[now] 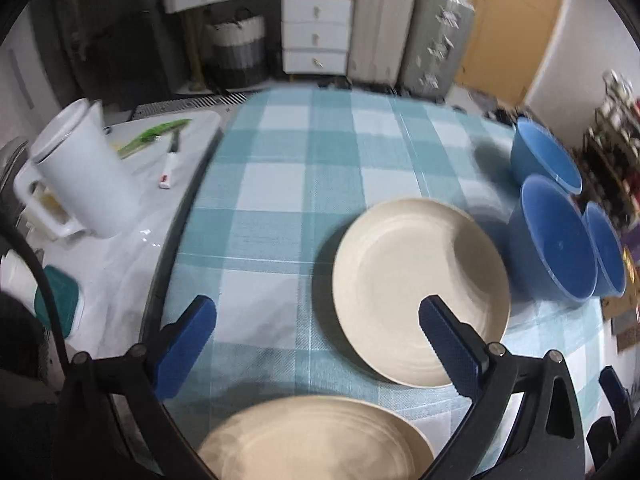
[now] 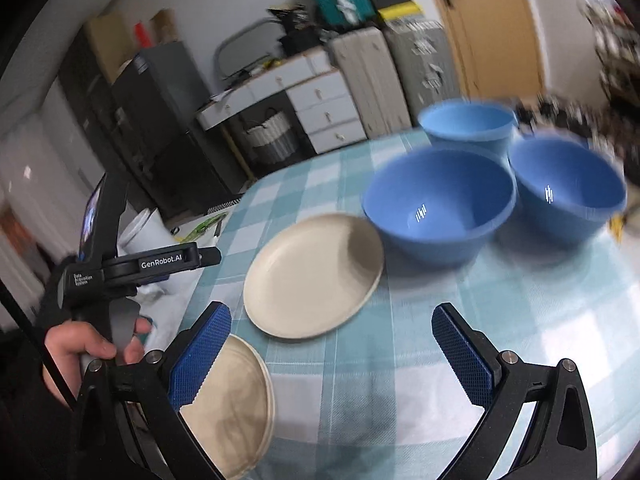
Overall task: Organize plates and bowls
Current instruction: 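Close the left gripper on the rim of the remaining cream plate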
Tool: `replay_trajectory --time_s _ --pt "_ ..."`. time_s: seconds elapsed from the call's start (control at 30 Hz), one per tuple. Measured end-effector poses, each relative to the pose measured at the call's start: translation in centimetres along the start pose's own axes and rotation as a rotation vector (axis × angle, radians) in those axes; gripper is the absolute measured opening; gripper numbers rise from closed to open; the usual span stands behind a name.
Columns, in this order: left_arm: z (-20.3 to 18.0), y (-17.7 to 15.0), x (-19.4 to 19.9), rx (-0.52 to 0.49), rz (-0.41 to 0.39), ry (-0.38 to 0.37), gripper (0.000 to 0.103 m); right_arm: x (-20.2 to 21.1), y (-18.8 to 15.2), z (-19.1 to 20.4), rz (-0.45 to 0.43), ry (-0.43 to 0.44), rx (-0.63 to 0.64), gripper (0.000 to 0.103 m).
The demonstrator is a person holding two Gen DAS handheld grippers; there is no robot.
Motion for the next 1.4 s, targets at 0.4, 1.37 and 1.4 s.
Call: replay_trajectory --time_s 0.4,1.37,1.4 --pt "-1.4 0.4 -6.0 -0.088 0.122 0.008 0.088 -5.3 -1.5 -2.4 0.121 -0.028 -0.046 0.102" --pt "-0.3 -0.9 -9.0 -0.07 0.242 -0.131 0.007 -10.3 -1.1 -1.9 0.138 -0.084 0.018 0.102" --pt "-0.2 -0.9 -9.0 -0.074 0.243 -0.129 0.006 -10.5 -1.1 -1.9 0.14 -0.087 0.017 0.102"
Point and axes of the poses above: each gripper's, at about its wrist camera, not at the fingertips, and x roughly against the way its jaws point, z to its left, y to its top, the point moved 3 cm from there along -x, roughly the way its jaws point, and after that the axes turned 10 degrees about -z, right-handed, at the moved point
